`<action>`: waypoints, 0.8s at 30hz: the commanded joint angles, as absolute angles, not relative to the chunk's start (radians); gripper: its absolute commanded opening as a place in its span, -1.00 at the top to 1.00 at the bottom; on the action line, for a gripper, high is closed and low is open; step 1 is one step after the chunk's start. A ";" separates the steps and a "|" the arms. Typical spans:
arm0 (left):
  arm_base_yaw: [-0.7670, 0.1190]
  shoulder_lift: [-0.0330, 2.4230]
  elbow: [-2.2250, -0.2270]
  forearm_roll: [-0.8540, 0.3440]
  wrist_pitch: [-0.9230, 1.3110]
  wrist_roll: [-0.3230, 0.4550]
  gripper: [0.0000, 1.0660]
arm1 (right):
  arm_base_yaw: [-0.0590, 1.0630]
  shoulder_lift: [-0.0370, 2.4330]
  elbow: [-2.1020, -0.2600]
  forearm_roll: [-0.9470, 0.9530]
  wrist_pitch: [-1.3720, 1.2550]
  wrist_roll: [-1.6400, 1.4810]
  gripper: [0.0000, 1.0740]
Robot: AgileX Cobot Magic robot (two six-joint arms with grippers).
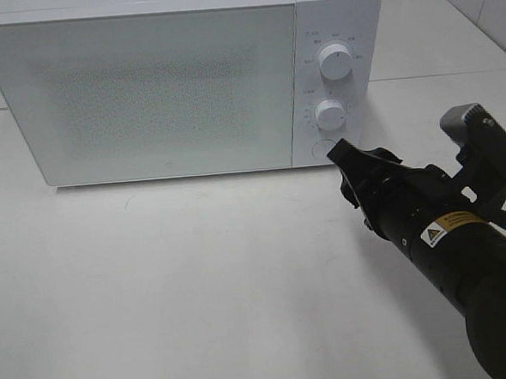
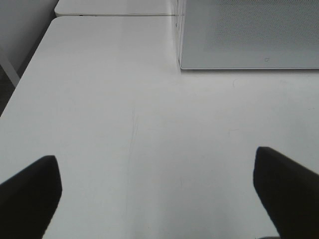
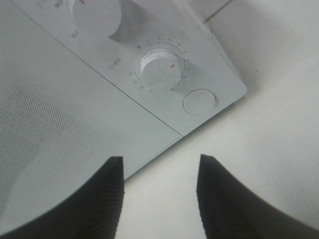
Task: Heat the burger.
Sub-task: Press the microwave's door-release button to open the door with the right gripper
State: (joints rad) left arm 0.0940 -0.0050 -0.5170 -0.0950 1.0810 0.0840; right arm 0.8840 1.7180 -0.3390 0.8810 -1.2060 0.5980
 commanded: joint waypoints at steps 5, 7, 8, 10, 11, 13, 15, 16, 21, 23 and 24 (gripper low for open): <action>0.096 -0.013 -0.517 -0.097 1.070 0.083 -0.83 | 0.887 1.718 -0.346 0.912 -1.290 1.009 0.52; 0.096 -0.013 -0.517 -0.097 1.070 0.083 -0.83 | 0.887 1.718 -0.346 0.919 -1.288 1.092 0.67; 0.096 -0.013 -0.517 -0.097 1.070 0.083 -0.83 | 0.887 1.718 -0.346 0.922 -1.287 1.123 0.74; 0.096 -0.013 -0.517 -0.097 1.070 0.083 -0.83 | 0.887 1.718 -0.346 0.926 -1.281 1.185 0.91; 0.096 -0.013 -0.517 -0.097 1.070 0.083 -0.83 | 0.887 1.718 -0.346 0.931 -1.281 1.238 1.00; 0.096 -0.013 -0.517 -0.097 1.070 0.083 -0.83 | 0.887 1.718 -0.350 0.934 -1.281 1.250 1.00; 0.096 -0.013 -0.517 -0.097 1.070 0.083 -0.83 | 0.887 1.723 -0.362 0.957 -1.278 1.247 1.00; 0.096 -0.013 -0.517 -0.097 1.070 0.083 -0.83 | 0.886 1.726 -0.370 0.966 -1.275 1.245 1.00; 0.096 -0.013 -0.517 -0.097 1.070 0.083 -0.83 | 0.884 1.775 -0.418 0.988 -1.257 1.246 1.00; 0.096 -0.013 -0.517 -0.097 1.070 0.083 -0.83 | 0.884 1.815 -0.445 1.008 -1.253 1.250 1.00; 0.096 -0.013 -0.517 -0.097 1.070 0.083 -0.83 | 0.884 1.815 -0.445 1.008 -1.253 1.250 1.00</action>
State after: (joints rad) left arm 0.0940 -0.0050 -0.5170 -0.0950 1.0810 0.0840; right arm 0.8840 1.8130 -0.4370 1.0020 -1.2170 1.2450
